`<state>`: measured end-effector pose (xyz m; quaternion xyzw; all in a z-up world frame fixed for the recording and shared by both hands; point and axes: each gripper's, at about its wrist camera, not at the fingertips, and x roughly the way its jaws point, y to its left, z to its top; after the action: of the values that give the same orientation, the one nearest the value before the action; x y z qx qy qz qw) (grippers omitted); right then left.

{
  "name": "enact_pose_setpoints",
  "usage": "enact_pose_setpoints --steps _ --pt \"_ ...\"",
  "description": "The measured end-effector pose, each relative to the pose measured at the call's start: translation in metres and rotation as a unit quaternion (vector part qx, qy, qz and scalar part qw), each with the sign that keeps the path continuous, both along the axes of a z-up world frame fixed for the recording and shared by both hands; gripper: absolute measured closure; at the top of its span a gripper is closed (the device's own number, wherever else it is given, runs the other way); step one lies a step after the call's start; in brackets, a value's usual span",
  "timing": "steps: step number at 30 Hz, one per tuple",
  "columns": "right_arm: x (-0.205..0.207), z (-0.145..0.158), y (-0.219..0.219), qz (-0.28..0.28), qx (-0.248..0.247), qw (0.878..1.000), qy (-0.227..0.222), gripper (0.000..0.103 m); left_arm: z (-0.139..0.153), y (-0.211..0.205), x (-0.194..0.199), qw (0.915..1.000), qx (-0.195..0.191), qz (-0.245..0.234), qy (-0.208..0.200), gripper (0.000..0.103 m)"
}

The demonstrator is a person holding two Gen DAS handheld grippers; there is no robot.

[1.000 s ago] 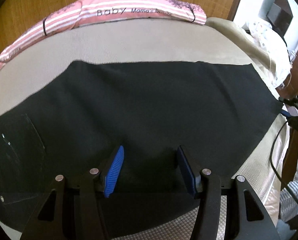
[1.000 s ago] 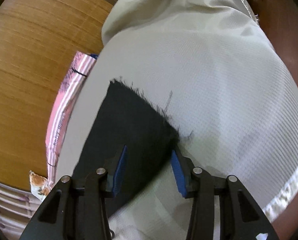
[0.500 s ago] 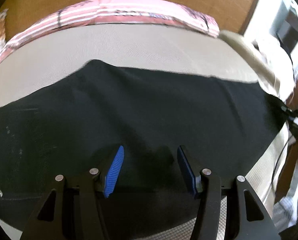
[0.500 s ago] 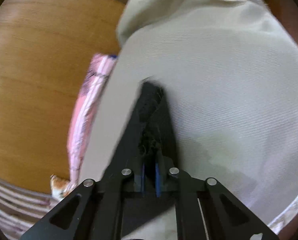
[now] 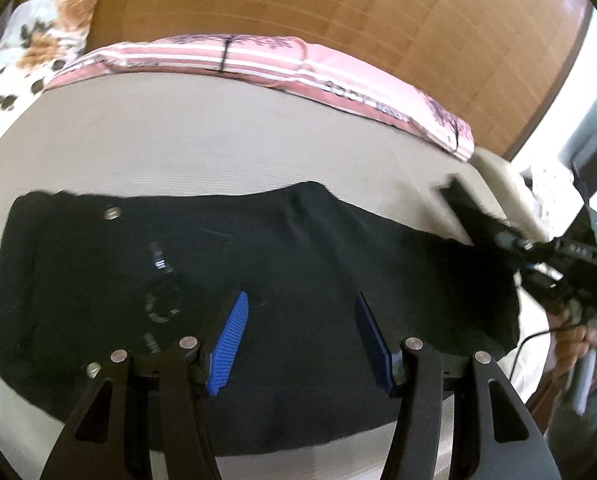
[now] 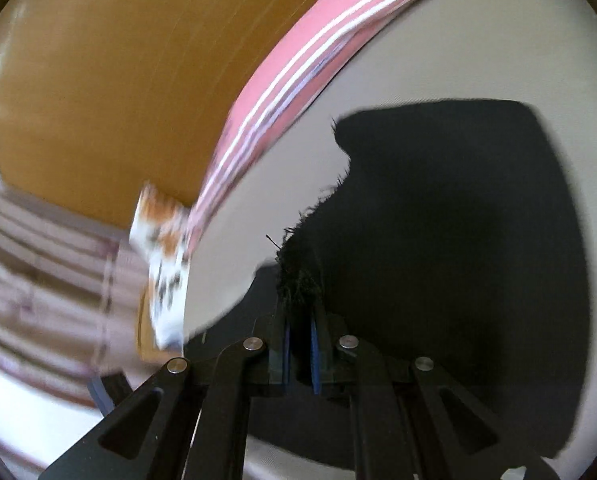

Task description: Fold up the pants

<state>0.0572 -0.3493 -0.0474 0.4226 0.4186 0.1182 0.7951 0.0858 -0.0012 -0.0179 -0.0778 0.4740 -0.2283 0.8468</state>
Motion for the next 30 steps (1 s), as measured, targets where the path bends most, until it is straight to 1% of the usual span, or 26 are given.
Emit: enact_pose_setpoints --steps 2,4,5,6,8,10,12,13,14,15,16,17,19,21,23,25,27,28,30 --pt "0.006 -0.008 0.037 0.047 -0.018 0.999 0.007 0.094 -0.002 0.01 0.0 0.9999 -0.008 0.007 0.009 0.046" --pt "0.008 -0.019 0.074 0.101 -0.035 0.994 0.017 0.094 -0.007 0.02 -0.003 0.9995 -0.018 0.01 0.022 0.046" --pt "0.005 -0.025 0.091 0.123 -0.046 0.991 0.024 0.094 -0.009 0.022 -0.004 0.9993 -0.022 0.009 0.027 0.046" --pt "0.004 -0.032 0.108 0.146 -0.067 0.987 0.031 0.094 -0.01 0.023 -0.005 0.999 -0.027 0.007 0.034 0.046" --pt "-0.002 -0.043 0.13 0.18 -0.101 0.978 0.041 0.094 -0.012 0.023 -0.008 0.9983 -0.038 -0.002 0.043 0.046" --pt "-0.006 -0.05 0.145 0.201 -0.153 0.967 0.043 0.093 -0.014 0.019 -0.009 0.9974 -0.049 -0.016 0.051 0.046" --pt "-0.007 -0.048 0.155 0.218 -0.194 0.956 0.028 0.09 -0.016 0.014 -0.009 0.9954 -0.063 -0.03 0.065 0.046" --pt "-0.01 -0.047 0.154 0.22 -0.197 0.955 0.027 0.087 -0.018 0.011 -0.01 0.9939 -0.071 -0.037 0.075 0.046" --pt "-0.01 -0.045 0.154 0.222 -0.19 0.956 0.029 0.08 -0.02 0.009 -0.009 0.9923 -0.08 -0.042 0.085 0.046" --pt "-0.011 -0.041 0.153 0.223 -0.179 0.958 0.03 0.076 -0.022 0.007 -0.009 0.9905 -0.088 -0.046 0.095 0.046" --pt "-0.013 -0.037 0.149 0.218 -0.167 0.961 0.027 0.069 -0.024 0.005 -0.009 0.9879 -0.1 -0.05 0.108 0.046" --pt "-0.016 -0.03 0.144 0.204 -0.161 0.965 0.021 0.066 -0.024 0.003 -0.009 0.986 -0.108 -0.052 0.116 0.046" --pt "-0.023 -0.021 0.13 0.181 -0.152 0.972 0.011 0.064 -0.026 0.0 -0.01 0.9814 -0.126 -0.058 0.133 0.046" --pt "-0.032 -0.013 0.108 0.143 -0.143 0.979 0.006 0.064 -0.028 -0.003 -0.009 0.9772 -0.138 -0.061 0.149 0.046" --pt "-0.038 -0.008 0.09 0.112 -0.14 0.984 0.006 0.064 -0.035 -0.006 -0.006 0.9696 -0.156 -0.061 0.178 0.046" --pt "-0.043 -0.005 0.074 0.081 -0.13 0.988 0.007 0.063 -0.044 -0.01 -0.002 0.9592 -0.176 -0.057 0.214 0.047" --pt "-0.047 -0.003 0.061 0.057 -0.117 0.991 0.01 0.06 -0.051 -0.014 0.0 0.9515 -0.184 -0.051 0.241 0.047" --pt "-0.049 -0.004 0.055 0.049 -0.112 0.992 0.013 0.059 -0.054 -0.016 0.001 0.9496 -0.183 -0.049 0.25 0.047" --pt "-0.05 -0.007 0.049 0.036 -0.102 0.994 0.015 0.059 -0.058 -0.018 0.002 0.9486 -0.178 -0.042 0.259 0.047"
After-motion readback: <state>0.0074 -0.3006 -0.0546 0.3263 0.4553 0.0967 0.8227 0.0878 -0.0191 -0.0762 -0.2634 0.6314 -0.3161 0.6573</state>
